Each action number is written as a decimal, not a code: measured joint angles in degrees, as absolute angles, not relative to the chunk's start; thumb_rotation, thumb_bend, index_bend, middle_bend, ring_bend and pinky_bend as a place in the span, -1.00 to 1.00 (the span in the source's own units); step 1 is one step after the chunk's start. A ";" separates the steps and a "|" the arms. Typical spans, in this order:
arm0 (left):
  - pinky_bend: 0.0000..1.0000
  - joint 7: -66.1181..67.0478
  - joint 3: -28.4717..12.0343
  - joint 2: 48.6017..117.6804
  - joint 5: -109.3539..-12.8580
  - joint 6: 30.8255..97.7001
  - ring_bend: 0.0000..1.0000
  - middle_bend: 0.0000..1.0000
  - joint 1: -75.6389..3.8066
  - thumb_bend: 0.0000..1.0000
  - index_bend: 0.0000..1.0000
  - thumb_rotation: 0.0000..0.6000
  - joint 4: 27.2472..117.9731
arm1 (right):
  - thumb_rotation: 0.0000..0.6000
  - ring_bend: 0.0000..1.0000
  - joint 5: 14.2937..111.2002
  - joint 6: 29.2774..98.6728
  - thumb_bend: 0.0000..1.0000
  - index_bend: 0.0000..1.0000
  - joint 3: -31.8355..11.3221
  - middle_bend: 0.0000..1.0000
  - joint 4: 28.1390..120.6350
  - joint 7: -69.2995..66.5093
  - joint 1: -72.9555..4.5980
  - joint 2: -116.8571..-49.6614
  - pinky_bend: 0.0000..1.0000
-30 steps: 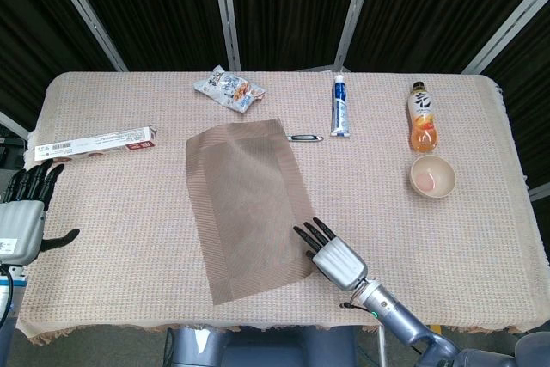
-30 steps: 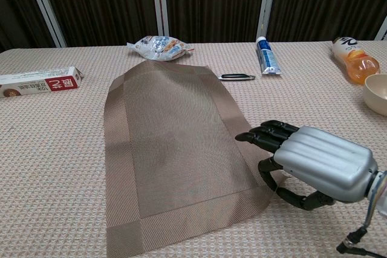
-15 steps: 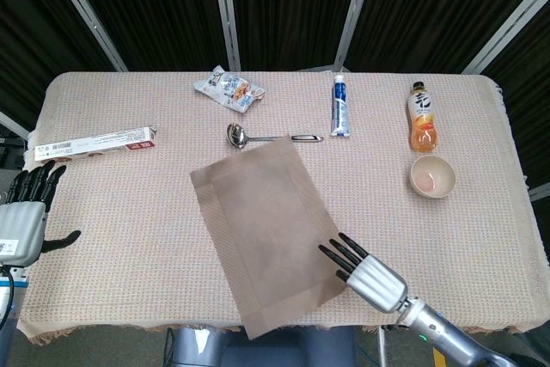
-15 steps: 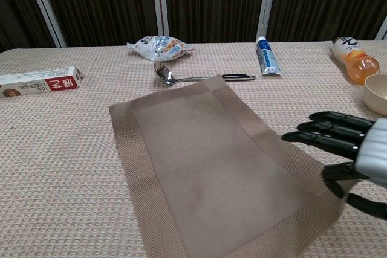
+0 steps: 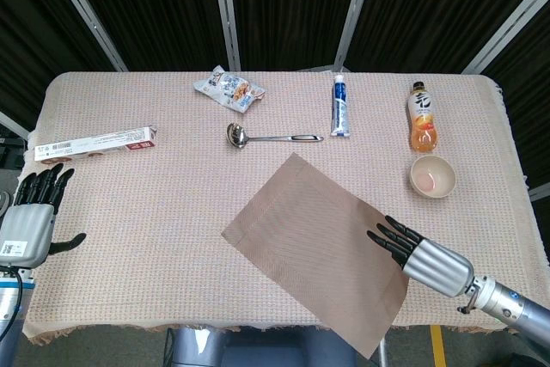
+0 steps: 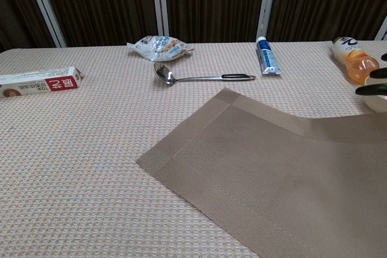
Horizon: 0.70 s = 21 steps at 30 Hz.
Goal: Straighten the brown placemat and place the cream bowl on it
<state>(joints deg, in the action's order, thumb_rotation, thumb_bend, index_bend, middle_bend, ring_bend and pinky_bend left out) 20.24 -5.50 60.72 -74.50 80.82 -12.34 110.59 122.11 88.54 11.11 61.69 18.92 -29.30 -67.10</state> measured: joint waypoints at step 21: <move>-1.00 21.25 -5.69 62.30 -71.80 78.70 -1.00 -1.00 -13.34 -1.00 -1.00 1.00 108.24 | 1.00 -1.00 121.55 83.82 -0.86 -0.99 4.96 -1.00 37.65 13.47 -42.02 -78.24 -1.00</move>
<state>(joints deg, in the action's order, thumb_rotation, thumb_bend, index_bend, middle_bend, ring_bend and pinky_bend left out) 21.25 -5.69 62.30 -71.80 78.70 -13.34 108.24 121.55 83.82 4.96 37.65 13.47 -42.02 -78.24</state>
